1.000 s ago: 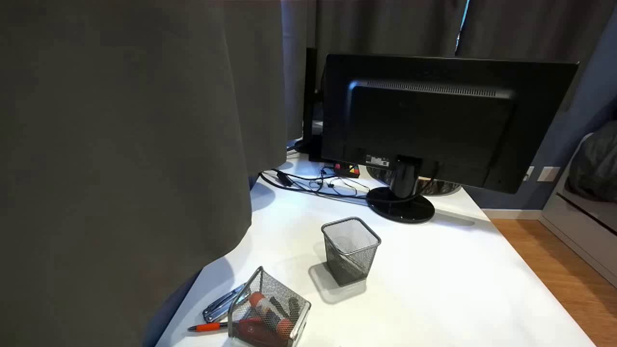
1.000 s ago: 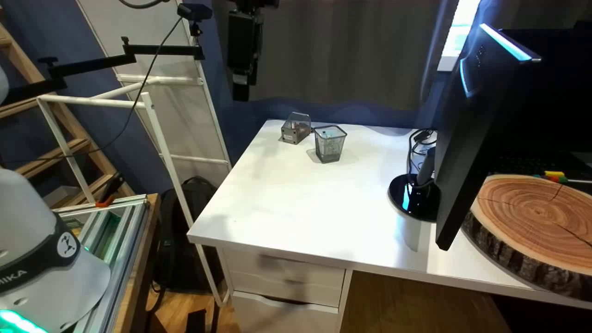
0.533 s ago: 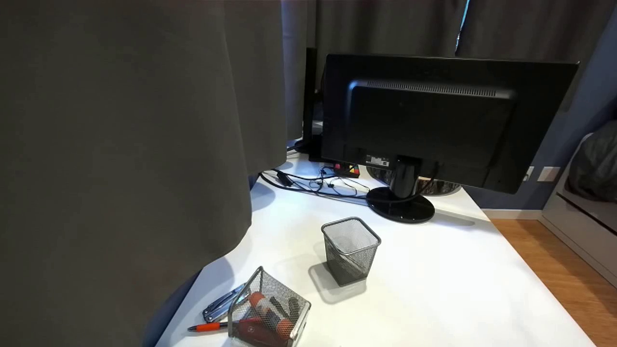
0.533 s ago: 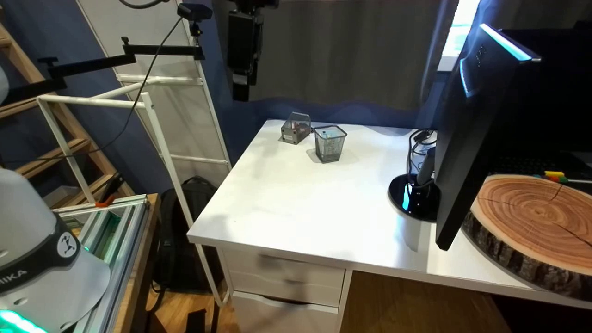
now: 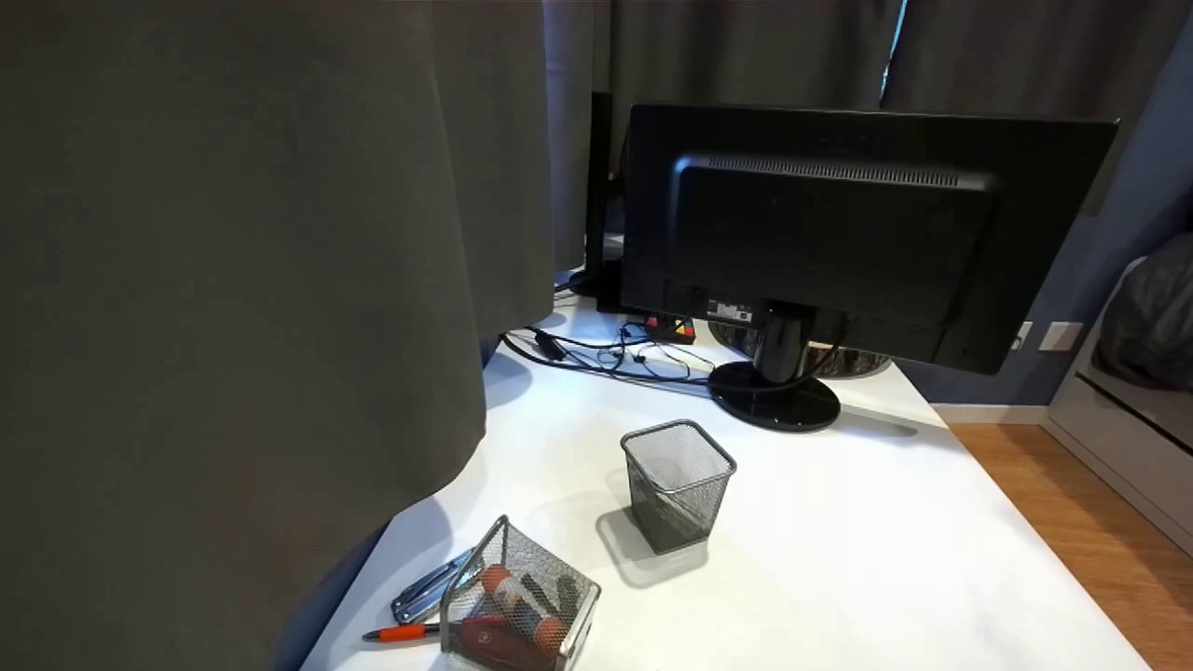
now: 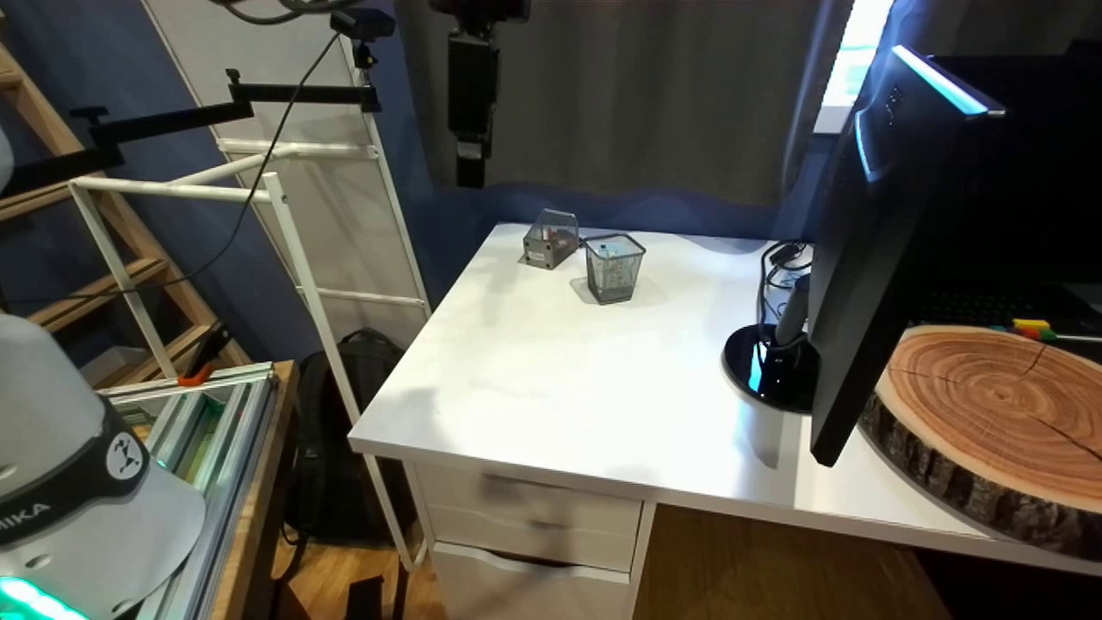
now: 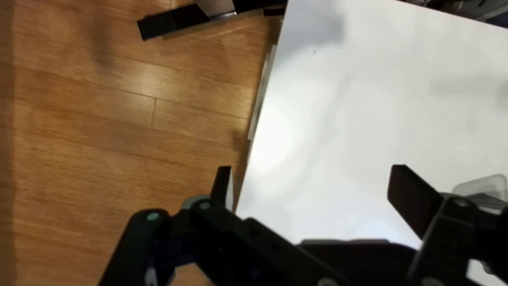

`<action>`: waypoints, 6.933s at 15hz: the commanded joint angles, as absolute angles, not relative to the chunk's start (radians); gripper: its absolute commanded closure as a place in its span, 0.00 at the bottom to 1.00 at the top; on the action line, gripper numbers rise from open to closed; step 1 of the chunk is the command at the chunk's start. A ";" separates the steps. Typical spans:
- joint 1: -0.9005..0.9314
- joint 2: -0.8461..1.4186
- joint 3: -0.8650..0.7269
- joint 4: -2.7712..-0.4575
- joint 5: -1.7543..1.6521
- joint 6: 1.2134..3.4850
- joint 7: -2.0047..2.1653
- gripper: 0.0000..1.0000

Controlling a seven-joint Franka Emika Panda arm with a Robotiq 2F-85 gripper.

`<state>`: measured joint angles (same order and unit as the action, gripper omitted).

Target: Move the container to the right

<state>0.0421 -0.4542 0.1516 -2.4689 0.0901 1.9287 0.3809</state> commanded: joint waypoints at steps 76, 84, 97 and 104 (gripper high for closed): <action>0.192 0.289 -0.052 -2.284 0.039 2.627 0.658 0.99; 0.149 0.336 -0.052 -2.259 0.040 2.643 0.588 0.99; 0.158 0.407 -0.161 -2.325 0.047 2.957 0.547 0.99; 0.152 0.427 -0.179 -2.323 0.076 2.948 0.545 0.64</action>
